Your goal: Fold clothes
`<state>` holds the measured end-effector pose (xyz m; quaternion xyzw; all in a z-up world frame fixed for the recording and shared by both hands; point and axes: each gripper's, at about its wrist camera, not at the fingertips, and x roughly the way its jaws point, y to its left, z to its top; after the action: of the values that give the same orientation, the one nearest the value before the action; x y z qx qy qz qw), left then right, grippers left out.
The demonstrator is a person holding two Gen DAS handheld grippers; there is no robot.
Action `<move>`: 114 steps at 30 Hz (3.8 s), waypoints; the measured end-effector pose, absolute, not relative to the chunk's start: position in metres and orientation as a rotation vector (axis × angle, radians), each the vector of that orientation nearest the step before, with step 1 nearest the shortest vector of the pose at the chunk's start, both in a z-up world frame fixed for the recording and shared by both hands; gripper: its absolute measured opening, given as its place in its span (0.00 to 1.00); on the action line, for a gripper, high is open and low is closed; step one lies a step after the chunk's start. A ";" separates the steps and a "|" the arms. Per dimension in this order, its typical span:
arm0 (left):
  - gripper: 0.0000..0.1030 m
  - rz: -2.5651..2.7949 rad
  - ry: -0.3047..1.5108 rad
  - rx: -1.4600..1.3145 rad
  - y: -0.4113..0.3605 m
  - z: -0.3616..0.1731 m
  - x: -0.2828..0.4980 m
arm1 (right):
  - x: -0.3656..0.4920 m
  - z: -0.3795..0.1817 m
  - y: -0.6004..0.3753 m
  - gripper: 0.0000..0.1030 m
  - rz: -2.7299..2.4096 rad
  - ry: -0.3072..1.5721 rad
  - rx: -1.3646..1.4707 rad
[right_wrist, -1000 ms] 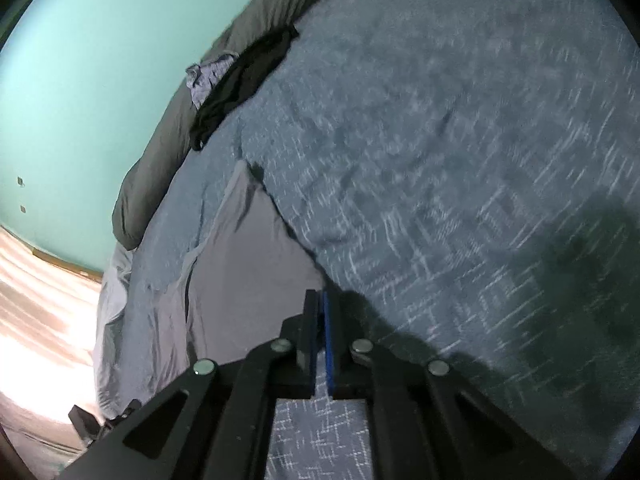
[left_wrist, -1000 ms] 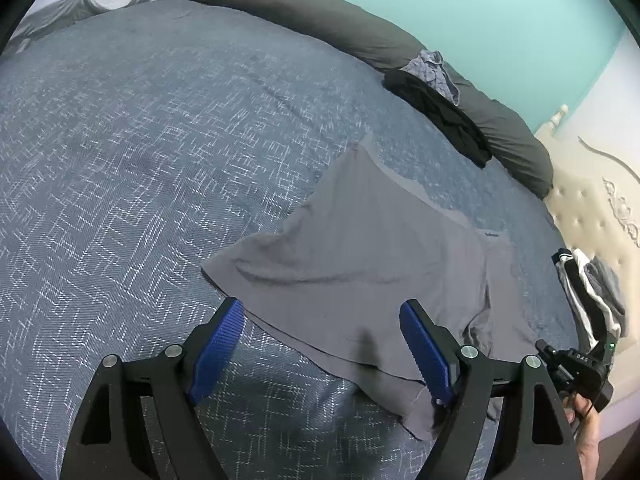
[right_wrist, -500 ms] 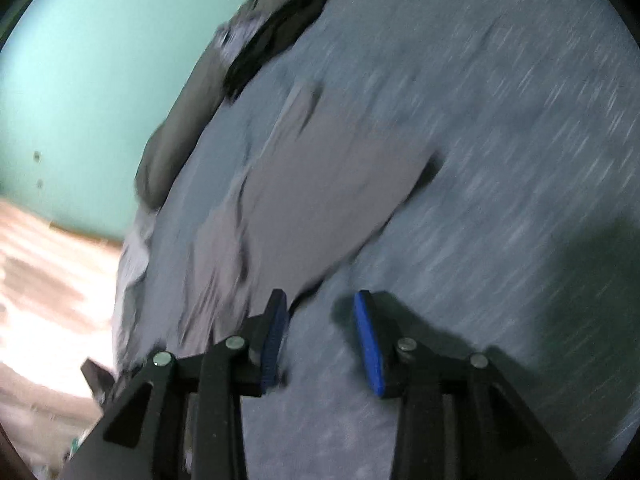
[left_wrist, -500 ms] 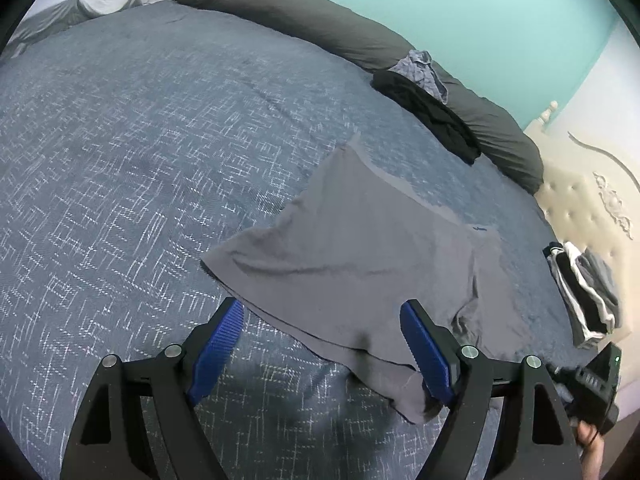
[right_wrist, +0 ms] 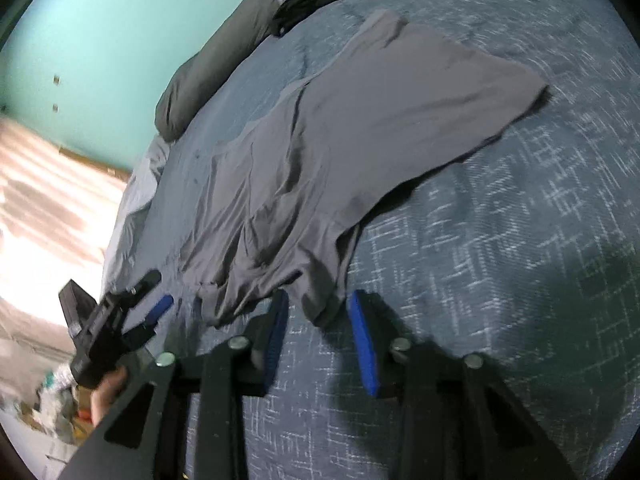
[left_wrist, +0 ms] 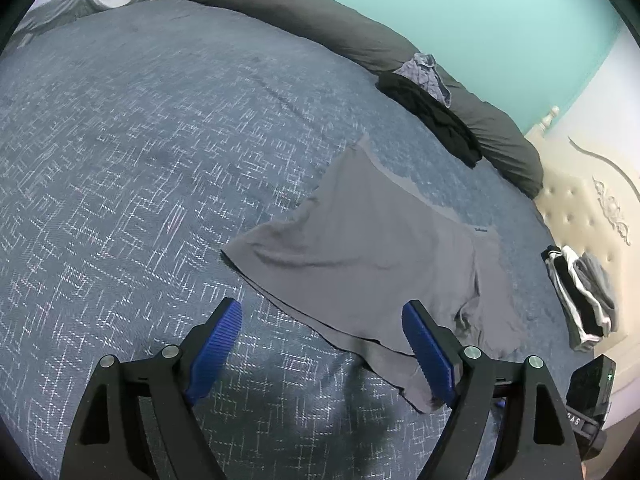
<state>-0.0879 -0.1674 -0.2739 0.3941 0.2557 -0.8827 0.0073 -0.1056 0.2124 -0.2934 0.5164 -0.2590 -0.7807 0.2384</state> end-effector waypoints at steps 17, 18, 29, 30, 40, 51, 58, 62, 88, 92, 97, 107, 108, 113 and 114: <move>0.84 -2.746 0.820 1.222 -0.170 -0.275 -0.087 | -0.107 -0.280 0.210 0.02 -2.142 -0.554 1.433; 0.84 -2.743 0.822 1.220 -0.170 -0.274 -0.087 | -0.106 -0.283 0.208 0.02 -2.127 -0.555 1.444; 0.84 -2.675 0.795 1.216 -0.186 -0.277 -0.088 | -0.107 -0.271 0.228 0.06 -2.161 -0.629 1.453; 0.84 -2.668 0.782 1.226 -0.188 -0.277 -0.090 | -0.107 -0.267 0.233 0.06 -2.177 -0.650 1.435; 0.82 -2.655 0.754 1.247 -0.203 -0.284 -0.101 | -0.122 -0.263 0.256 0.06 -2.224 -0.802 1.336; 0.57 -2.674 0.714 1.293 -0.202 -0.291 -0.116 | -0.134 -0.272 0.252 0.06 -2.213 -0.844 1.325; 0.22 -2.688 0.676 1.351 -0.197 -0.297 -0.121 | -0.137 -0.275 0.257 0.06 -2.213 -0.854 1.329; 0.06 -2.707 0.657 1.367 -0.193 -0.296 -0.121 | -0.137 -0.277 0.258 0.06 -2.216 -0.867 1.332; 0.06 -2.703 0.739 1.365 -0.201 -0.298 -0.116 | -0.153 -0.281 0.259 0.06 -2.216 -0.900 1.322; 0.23 -2.700 0.728 1.385 -0.200 -0.299 -0.116 | -0.153 -0.282 0.257 0.06 -2.212 -0.895 1.327; 0.27 -2.696 0.706 1.395 -0.198 -0.300 -0.117 | -0.153 -0.282 0.256 0.06 -2.213 -0.894 1.327; 0.27 -2.701 0.593 1.415 -0.186 -0.305 -0.123 | -0.157 -0.284 0.257 0.06 -2.204 -0.900 1.333; 0.26 -2.705 0.594 1.415 -0.186 -0.305 -0.123 | -0.157 -0.285 0.257 0.06 -2.204 -0.901 1.333; 0.07 -2.720 0.570 1.404 -0.184 -0.302 -0.125 | -0.160 -0.284 0.258 0.06 -2.212 -0.910 1.328; 0.06 -2.727 0.572 1.397 -0.185 -0.300 -0.123 | -0.161 -0.283 0.260 0.06 -2.217 -0.912 1.323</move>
<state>-0.1231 -0.1848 -0.2996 0.4481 0.1834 -0.8749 0.0123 -0.1609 0.2596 -0.2835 0.4735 -0.3263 -0.7932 0.2004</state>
